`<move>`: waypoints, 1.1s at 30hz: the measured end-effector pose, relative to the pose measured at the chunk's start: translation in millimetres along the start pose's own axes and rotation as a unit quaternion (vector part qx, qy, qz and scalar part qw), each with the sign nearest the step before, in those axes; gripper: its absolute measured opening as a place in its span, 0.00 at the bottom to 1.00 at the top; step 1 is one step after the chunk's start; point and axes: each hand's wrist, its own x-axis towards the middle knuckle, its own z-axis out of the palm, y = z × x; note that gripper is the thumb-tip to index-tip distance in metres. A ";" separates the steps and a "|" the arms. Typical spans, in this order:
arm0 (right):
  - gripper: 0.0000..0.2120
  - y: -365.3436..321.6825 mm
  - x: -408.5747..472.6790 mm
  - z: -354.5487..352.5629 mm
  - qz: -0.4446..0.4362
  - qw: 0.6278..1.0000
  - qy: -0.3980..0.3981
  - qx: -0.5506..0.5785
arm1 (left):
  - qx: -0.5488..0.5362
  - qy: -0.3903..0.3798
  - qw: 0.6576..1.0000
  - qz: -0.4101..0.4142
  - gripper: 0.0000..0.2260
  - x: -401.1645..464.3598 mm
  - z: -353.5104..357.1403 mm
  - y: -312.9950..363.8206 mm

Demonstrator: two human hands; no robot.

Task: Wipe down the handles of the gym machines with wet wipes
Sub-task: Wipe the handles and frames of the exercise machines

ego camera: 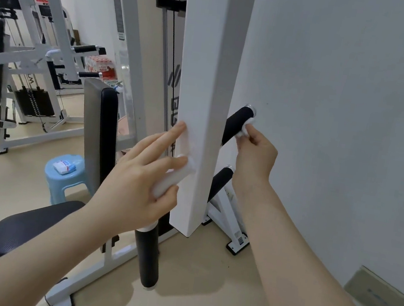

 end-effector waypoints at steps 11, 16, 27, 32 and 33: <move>0.10 14.3 -39.7 -19.0 0.154 0.942 -0.270 0.125 | -0.023 0.015 1.000 0.005 0.15 -0.3 0.1 -0.4; 0.13 13.2 -45.5 -47.4 0.115 0.964 -0.181 0.160 | -0.041 0.007 0.999 -0.010 0.16 -3.7 0.9 1.5; 0.15 -39.1 -176.0 -18.1 -0.117 0.974 -0.196 -0.012 | -0.219 -0.158 0.945 -0.183 0.27 -51.2 -21.0 10.4; 0.17 -20.2 -234.2 43.2 -0.112 0.969 -0.208 -0.068 | -0.179 -0.201 0.951 -0.154 0.18 -116.6 -62.6 -35.9; 0.17 -11.8 -245.8 60.6 -0.102 0.968 -0.214 -0.080 | -0.185 -0.201 0.947 -0.167 0.17 -133.0 -74.9 -50.3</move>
